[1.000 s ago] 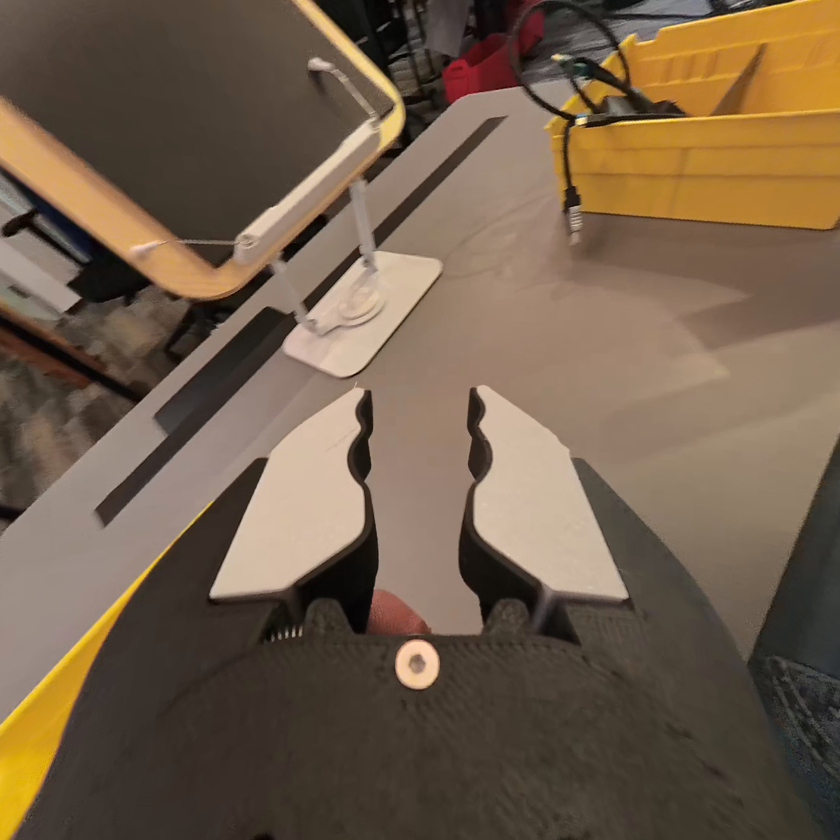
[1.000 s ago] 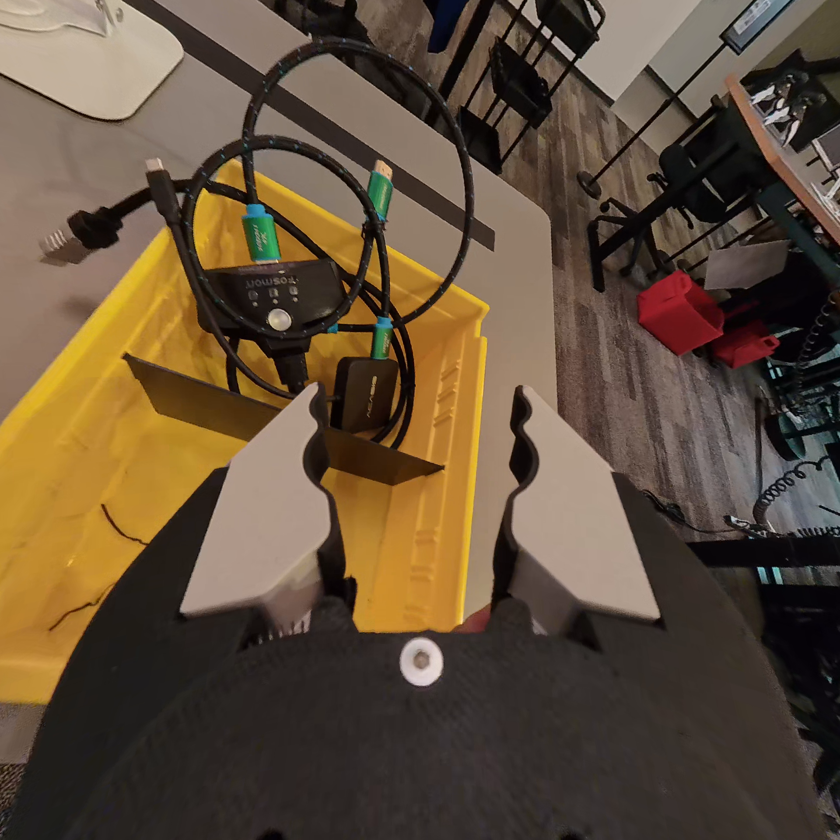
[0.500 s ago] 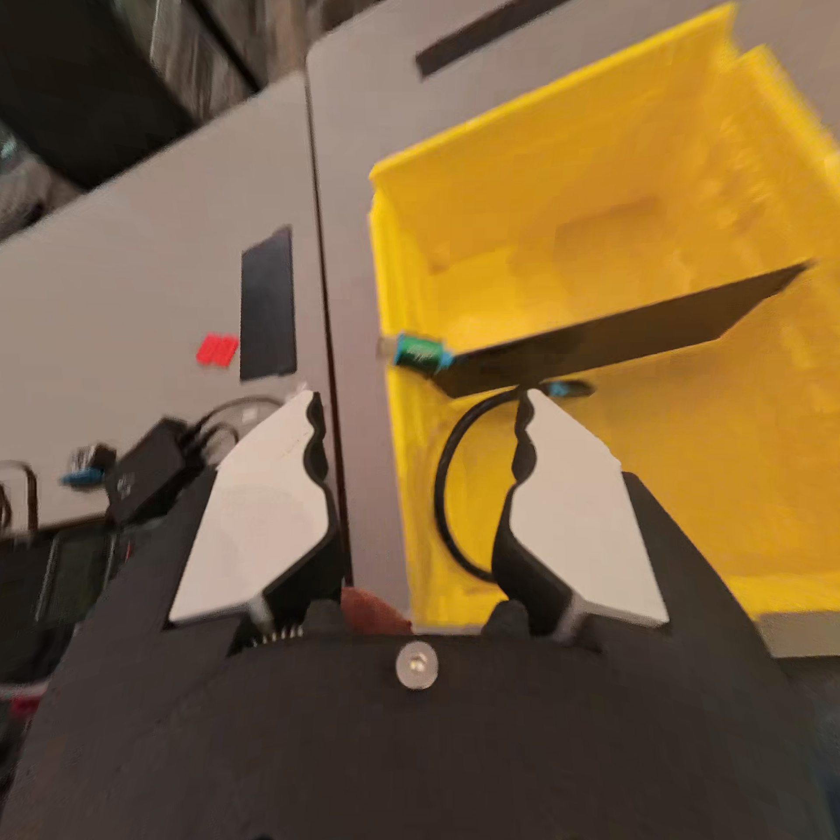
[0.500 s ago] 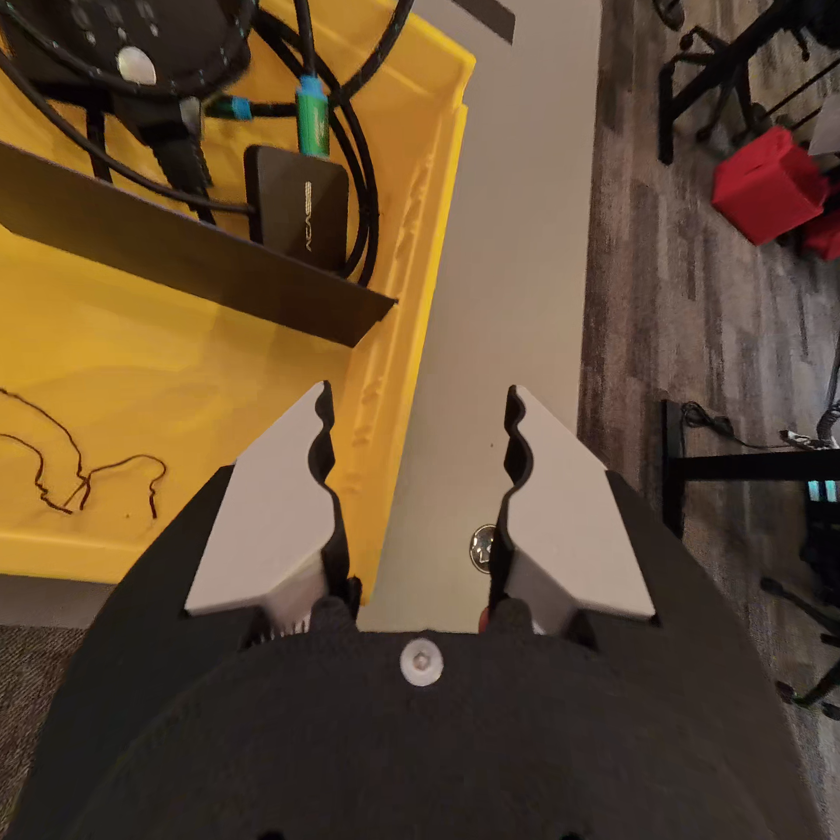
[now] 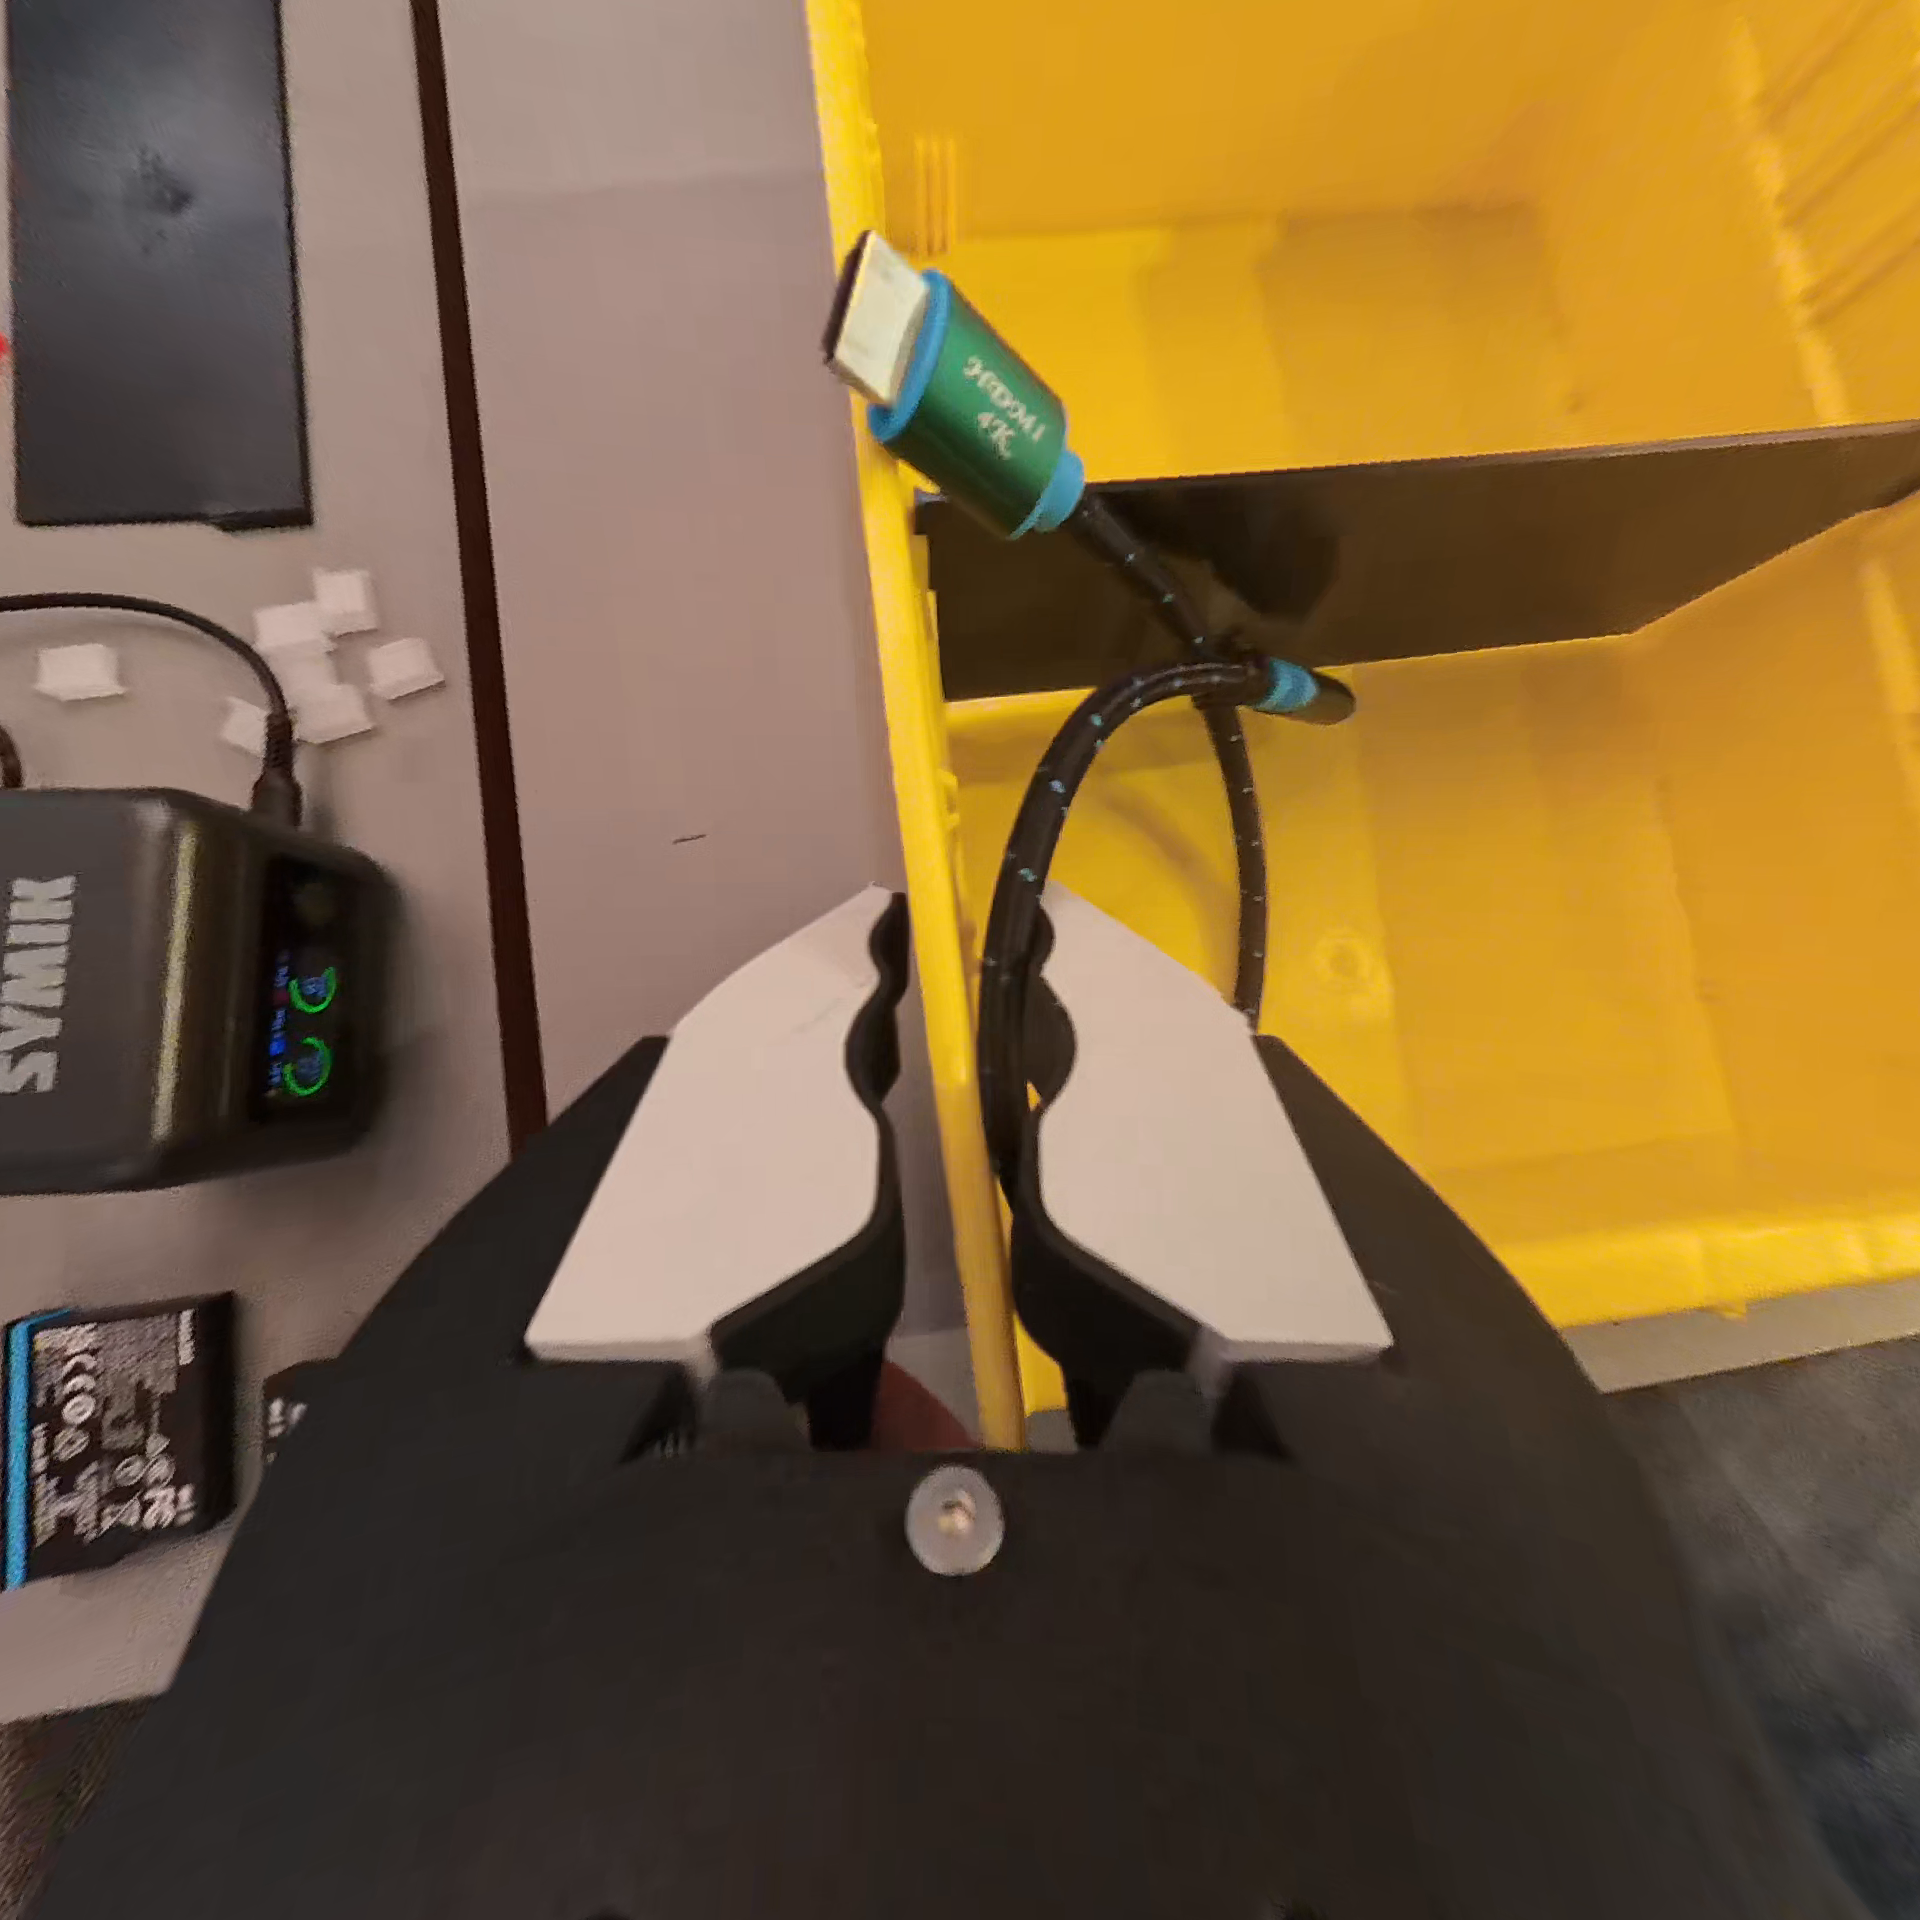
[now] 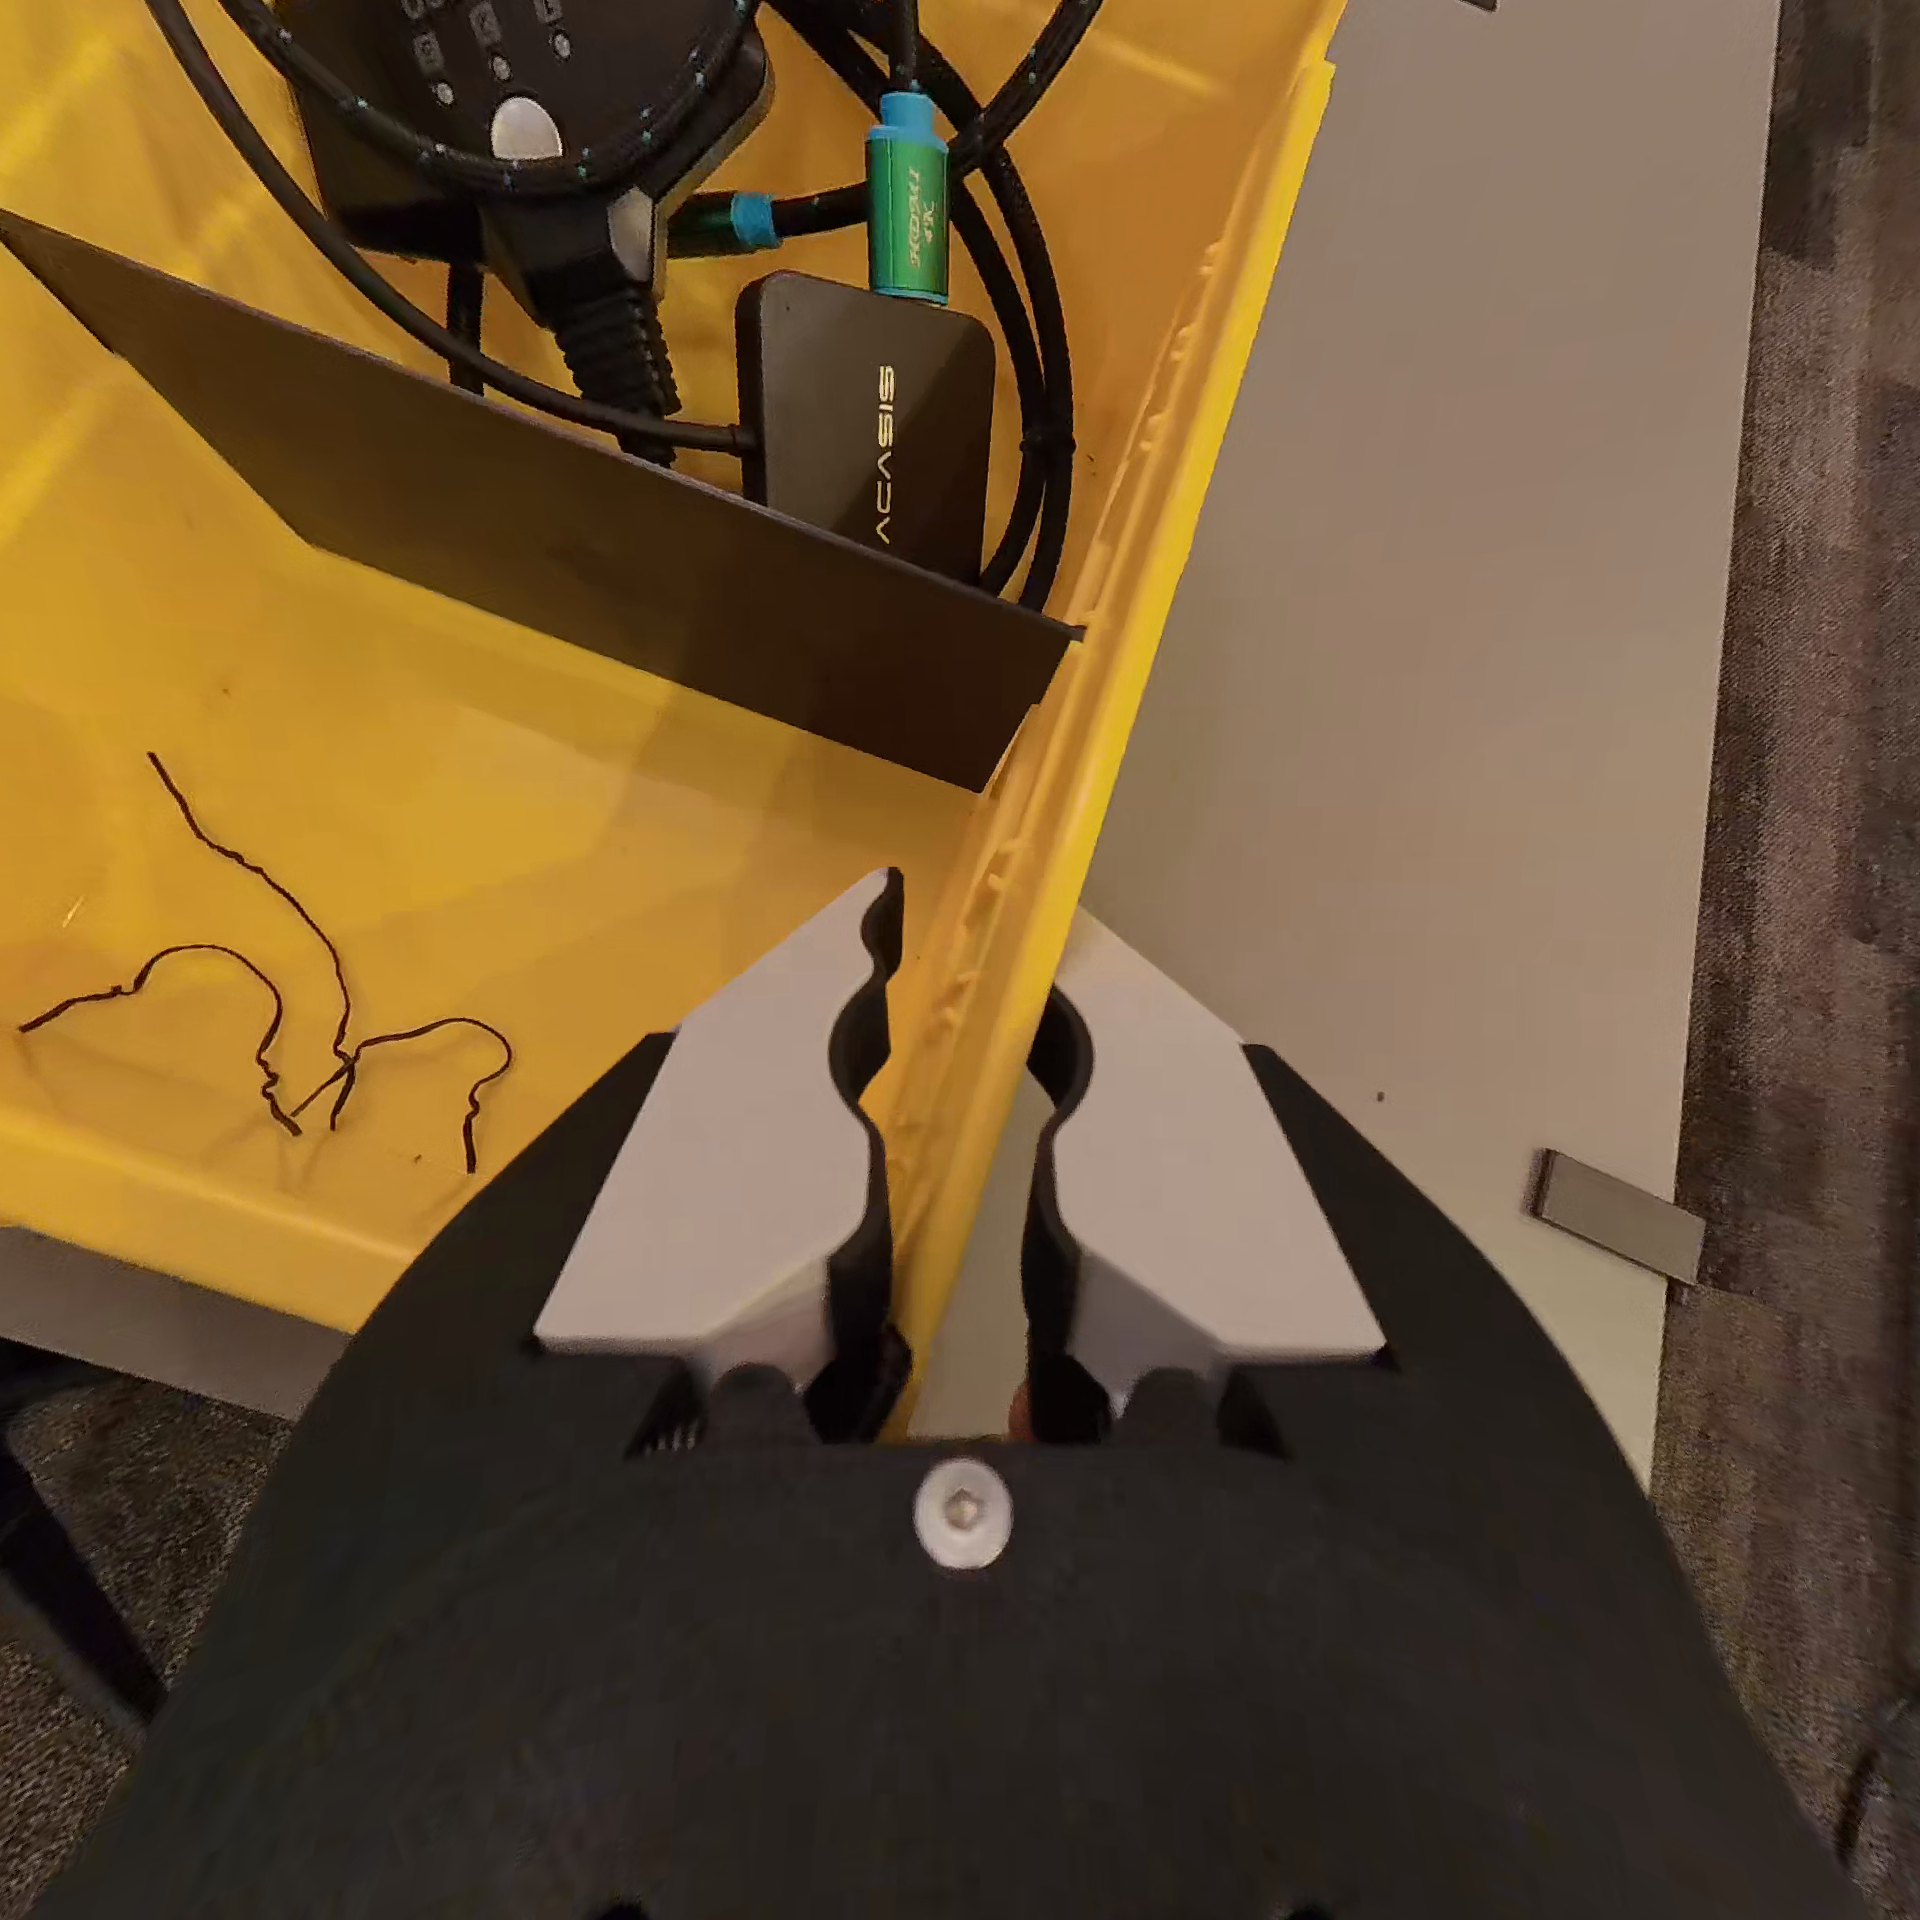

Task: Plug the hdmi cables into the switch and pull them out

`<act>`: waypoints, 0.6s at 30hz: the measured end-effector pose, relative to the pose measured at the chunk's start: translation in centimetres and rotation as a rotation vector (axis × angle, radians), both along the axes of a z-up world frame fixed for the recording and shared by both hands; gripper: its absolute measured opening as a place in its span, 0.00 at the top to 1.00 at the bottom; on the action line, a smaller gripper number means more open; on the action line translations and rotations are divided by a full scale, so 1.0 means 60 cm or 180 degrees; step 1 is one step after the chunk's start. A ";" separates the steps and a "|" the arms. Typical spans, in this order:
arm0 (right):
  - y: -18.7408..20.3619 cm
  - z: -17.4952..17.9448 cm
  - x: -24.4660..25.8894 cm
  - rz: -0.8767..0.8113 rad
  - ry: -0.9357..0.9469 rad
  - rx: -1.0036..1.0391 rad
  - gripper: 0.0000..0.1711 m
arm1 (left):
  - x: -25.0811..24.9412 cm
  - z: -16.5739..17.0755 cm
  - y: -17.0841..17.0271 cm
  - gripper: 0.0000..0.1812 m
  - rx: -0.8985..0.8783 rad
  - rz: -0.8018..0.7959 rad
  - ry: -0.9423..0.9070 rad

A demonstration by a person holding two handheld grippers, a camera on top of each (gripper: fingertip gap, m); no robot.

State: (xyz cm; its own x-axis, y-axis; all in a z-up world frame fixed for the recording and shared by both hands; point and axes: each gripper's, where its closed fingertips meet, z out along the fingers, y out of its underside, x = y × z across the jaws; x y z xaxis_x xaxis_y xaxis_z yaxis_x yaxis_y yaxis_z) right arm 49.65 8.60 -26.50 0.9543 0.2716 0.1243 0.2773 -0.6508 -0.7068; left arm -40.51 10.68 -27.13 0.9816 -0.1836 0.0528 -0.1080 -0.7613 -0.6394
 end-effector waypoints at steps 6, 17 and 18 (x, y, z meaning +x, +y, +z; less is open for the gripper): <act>0.006 0.001 -0.024 -0.0015 0.0074 0.0012 0.90 | 0.017 0.005 0.003 0.95 0.0127 -0.0107 -0.0130; 0.028 0.000 -0.206 0.0448 0.0222 0.0060 0.83 | 0.064 0.051 0.001 0.94 0.0593 -0.0235 -0.0389; 0.030 0.000 -0.233 0.0537 0.0223 0.0079 0.80 | 0.066 0.061 0.000 0.94 0.0666 -0.0218 -0.0425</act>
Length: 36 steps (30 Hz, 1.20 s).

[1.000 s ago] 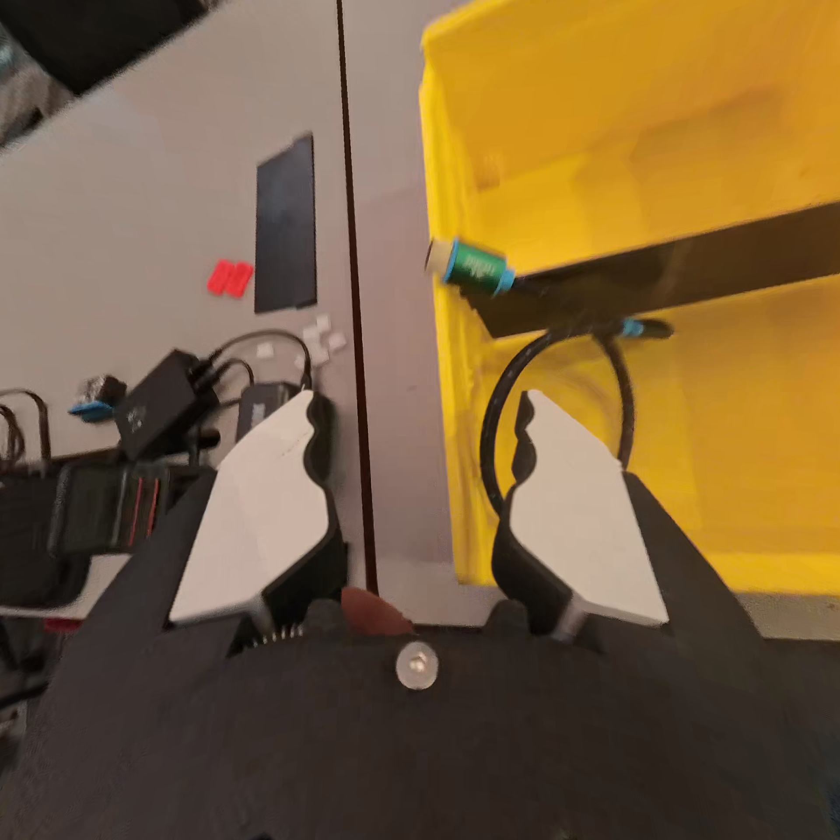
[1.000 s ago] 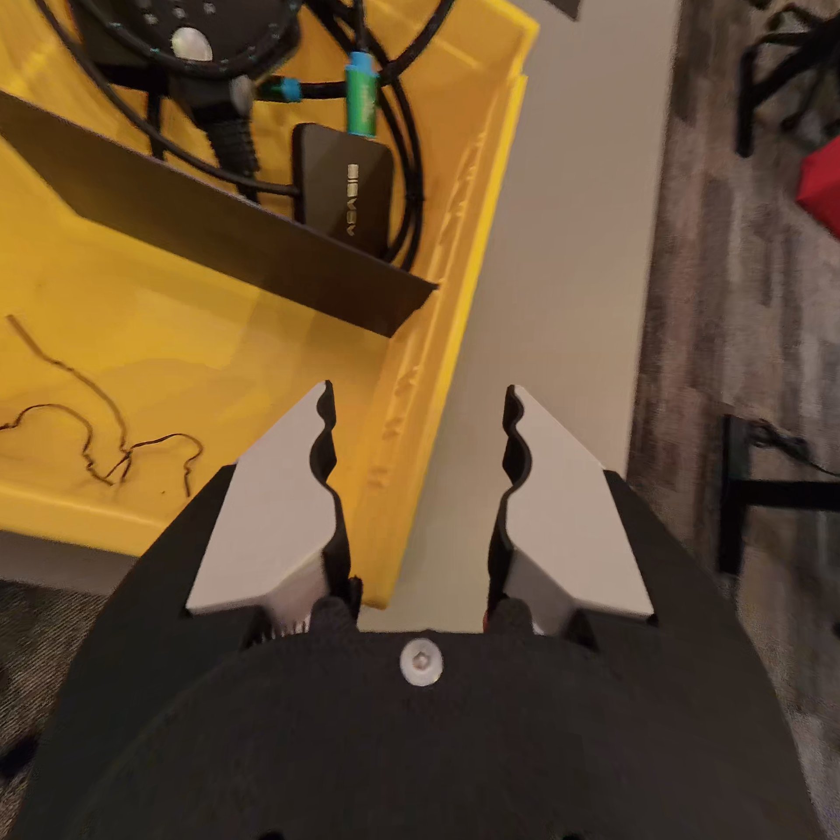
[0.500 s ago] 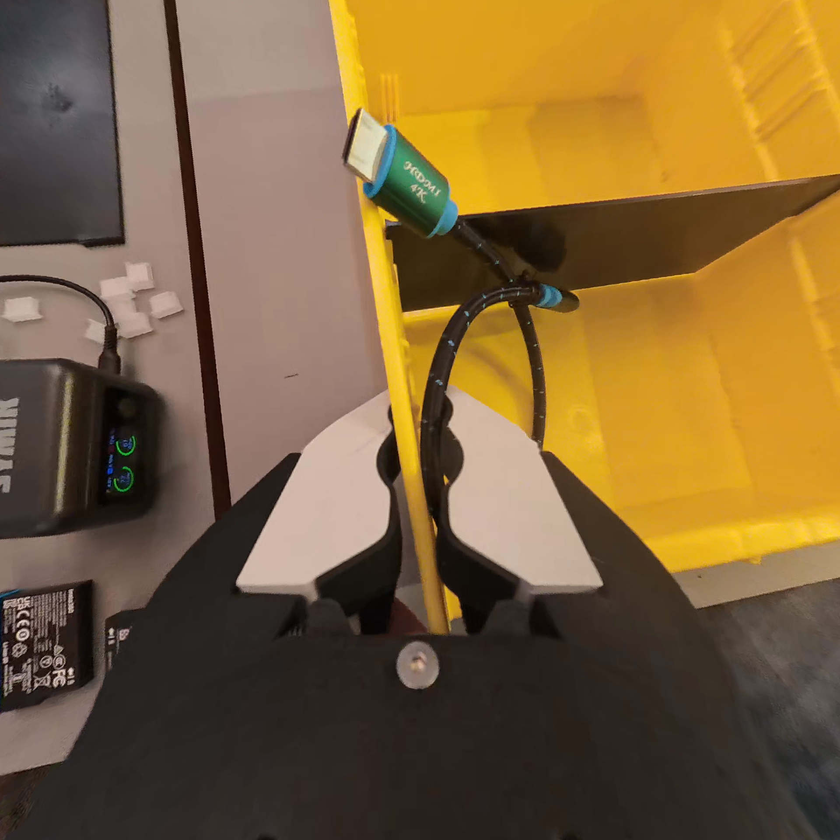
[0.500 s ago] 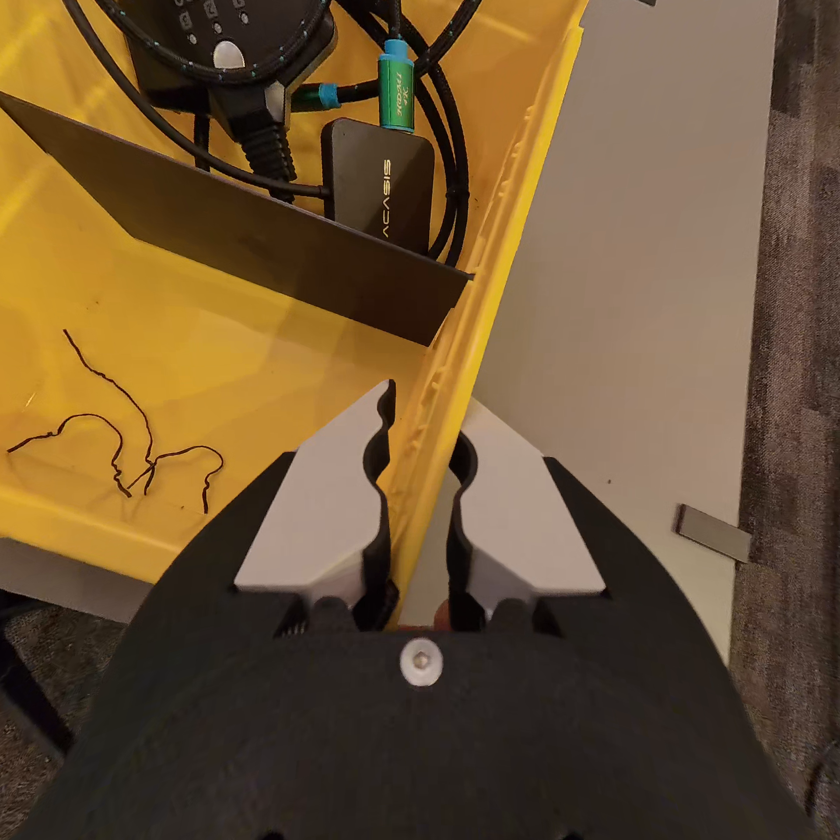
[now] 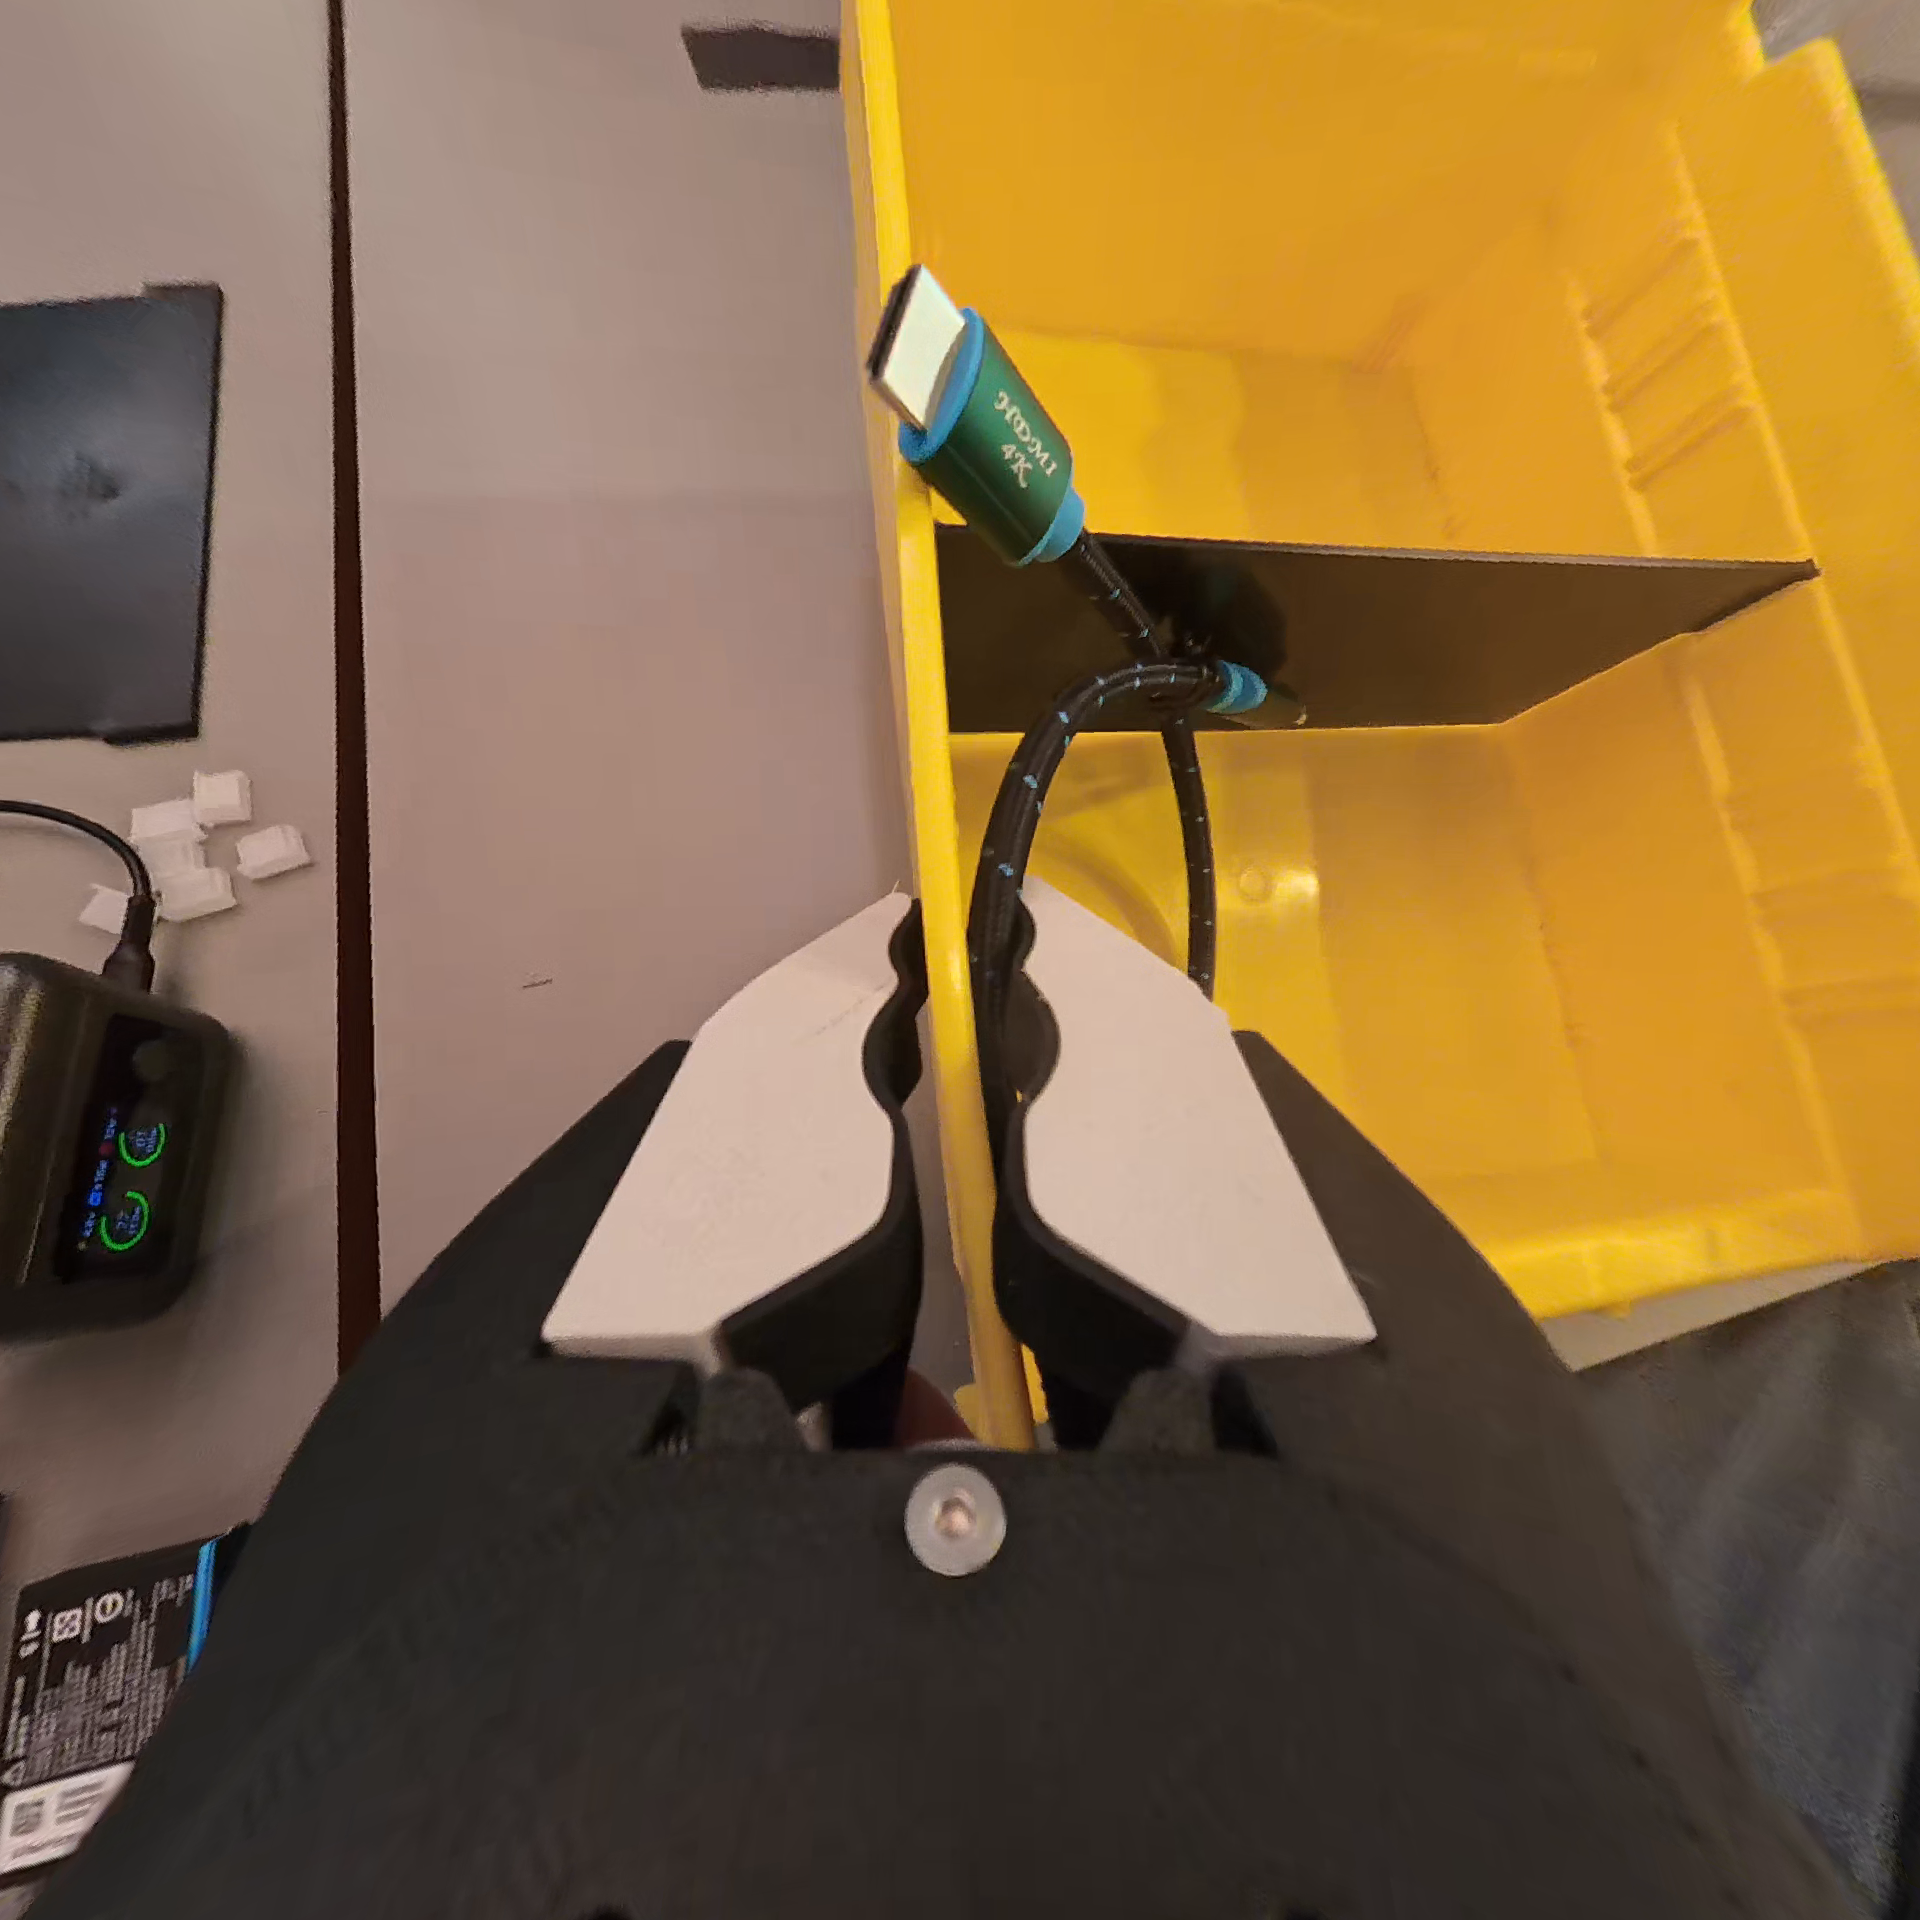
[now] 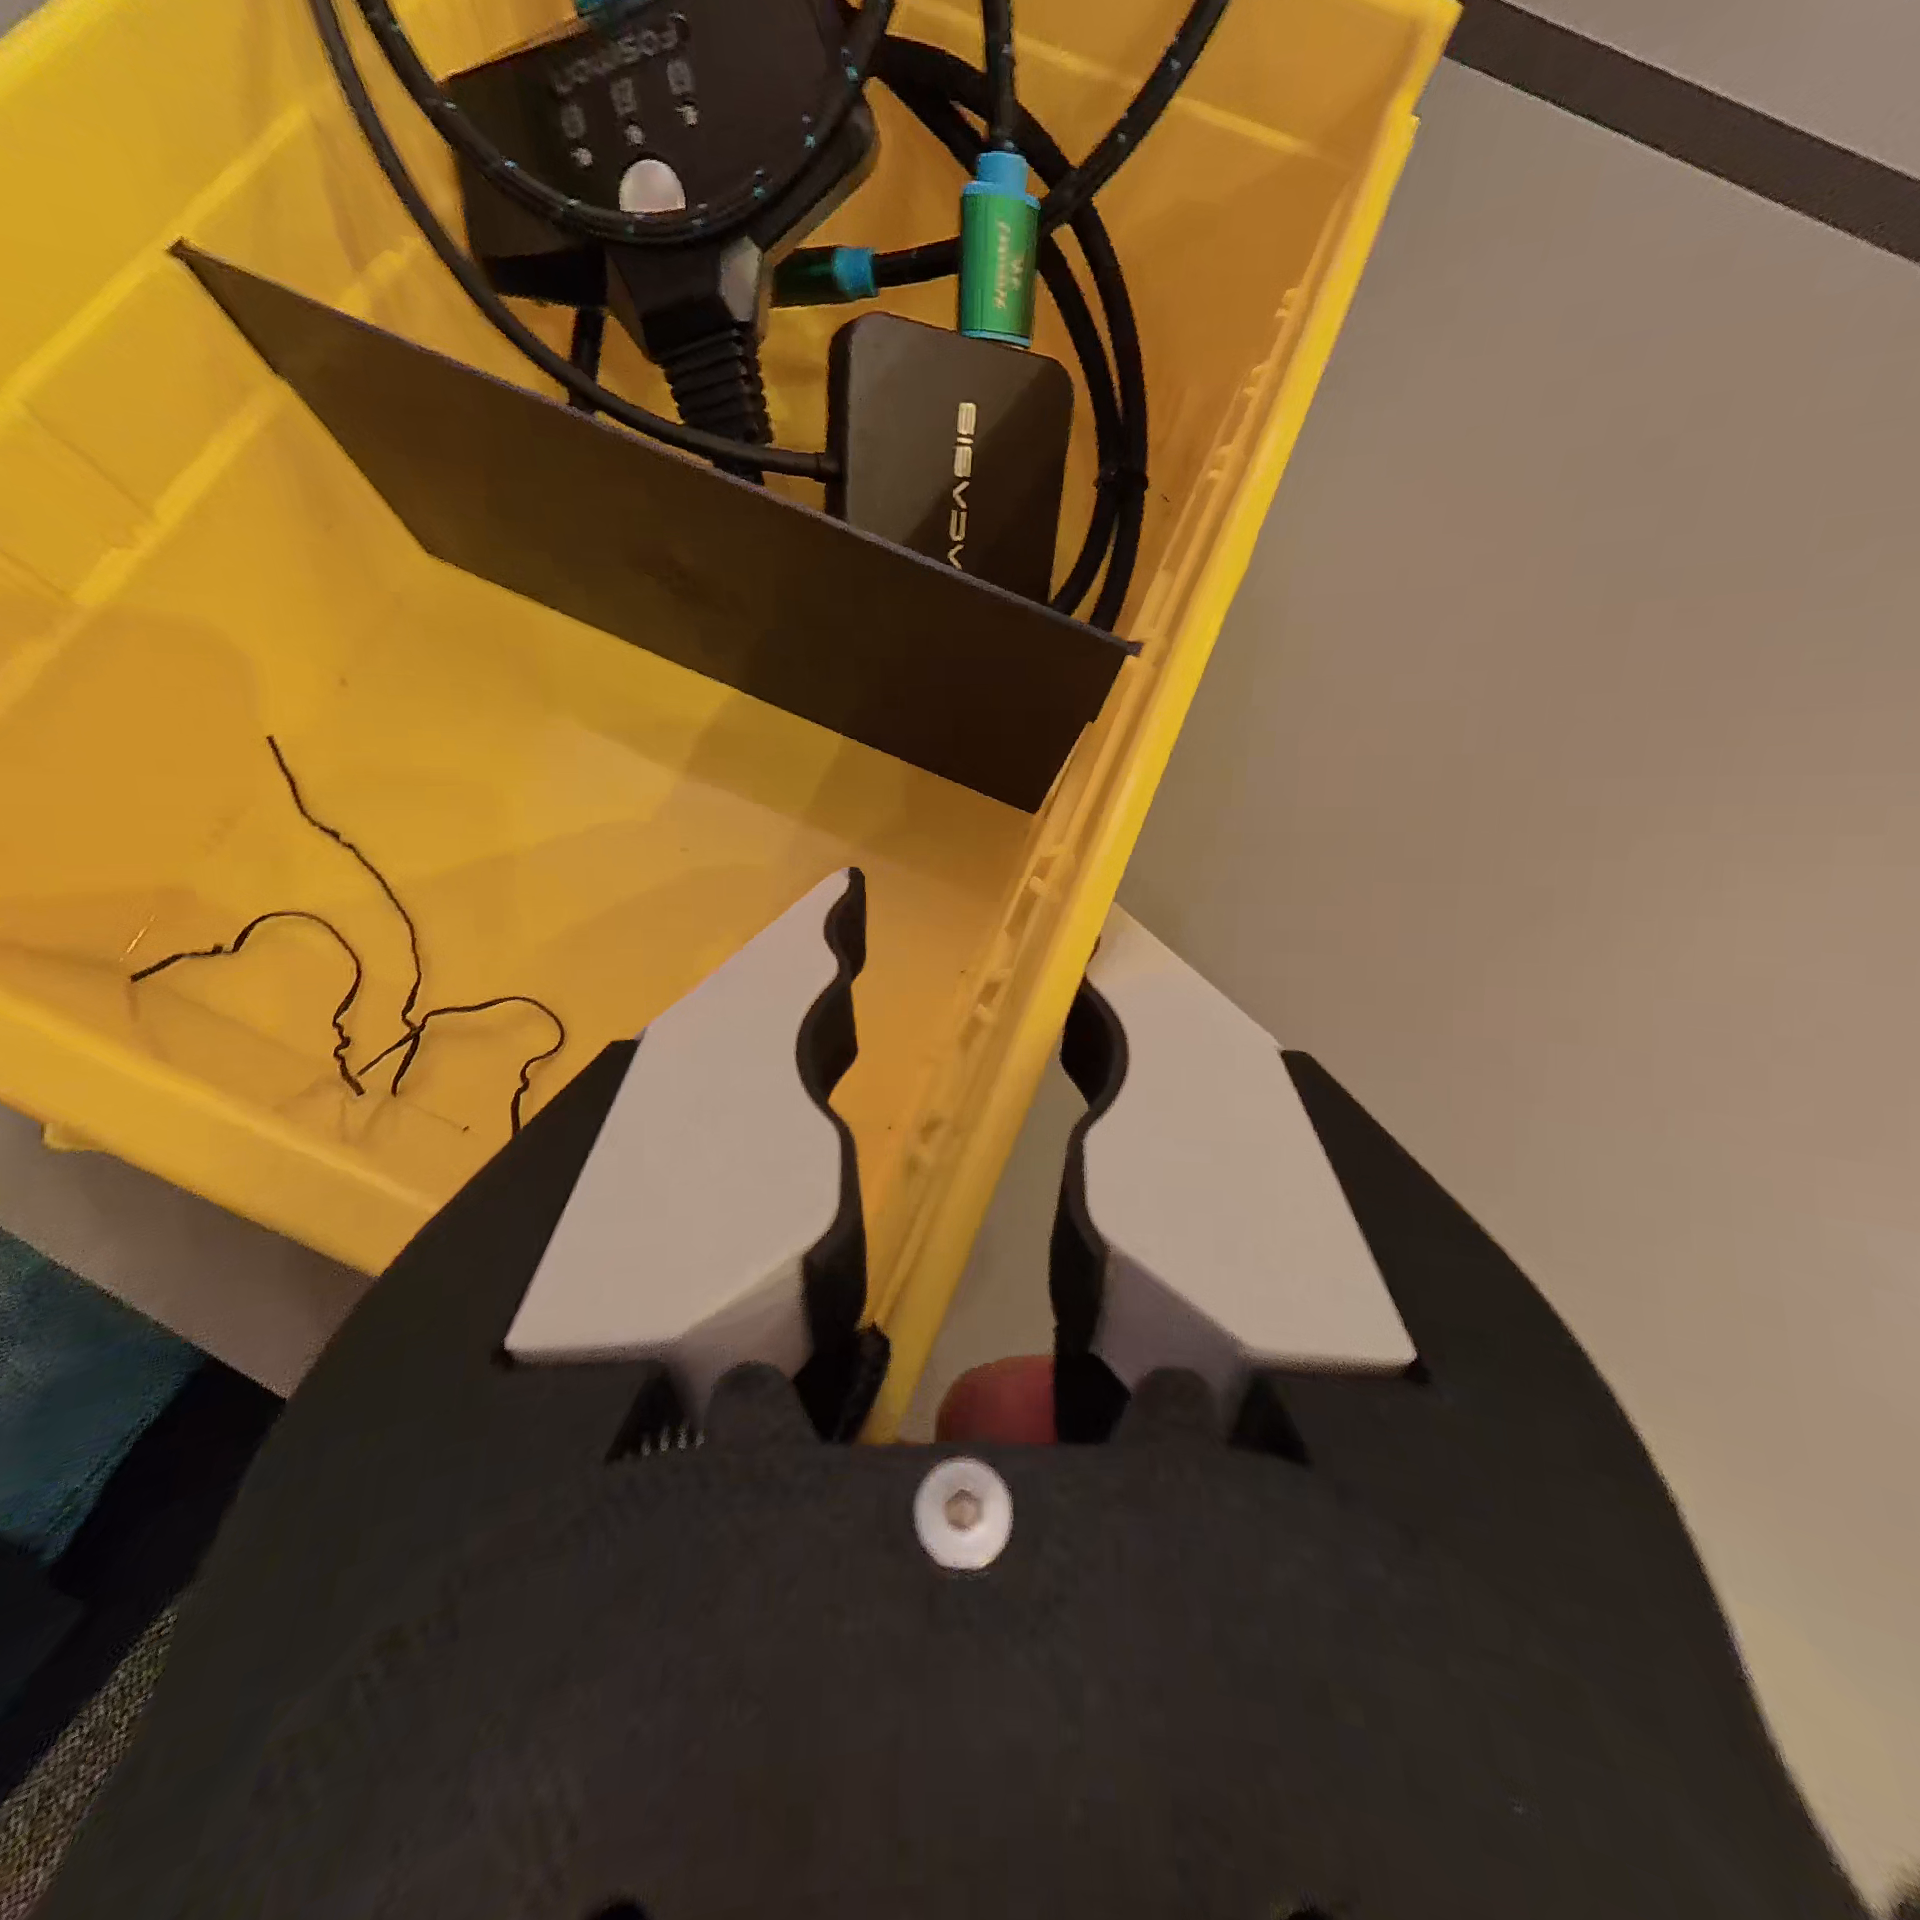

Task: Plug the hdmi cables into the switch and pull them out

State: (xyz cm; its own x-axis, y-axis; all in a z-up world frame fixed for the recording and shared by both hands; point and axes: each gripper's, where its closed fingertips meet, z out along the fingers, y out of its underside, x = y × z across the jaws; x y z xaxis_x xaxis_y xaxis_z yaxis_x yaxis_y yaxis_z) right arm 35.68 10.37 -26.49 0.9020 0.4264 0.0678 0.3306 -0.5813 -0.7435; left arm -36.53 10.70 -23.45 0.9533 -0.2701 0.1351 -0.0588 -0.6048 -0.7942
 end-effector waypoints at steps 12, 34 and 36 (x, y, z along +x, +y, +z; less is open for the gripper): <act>-0.005 0.007 -0.377 0.0911 0.0675 0.0247 0.50 | -0.036 0.112 -0.047 0.94 0.0673 0.0284 -0.0450; -0.024 0.138 -0.681 0.2041 0.1838 0.0643 0.39 | 0.069 0.233 -0.050 0.94 0.1217 -0.0047 -0.0504; -0.040 0.186 -0.632 0.2011 0.1915 0.0970 0.39 | 0.131 0.234 -0.034 0.94 0.1195 -0.0211 -0.0547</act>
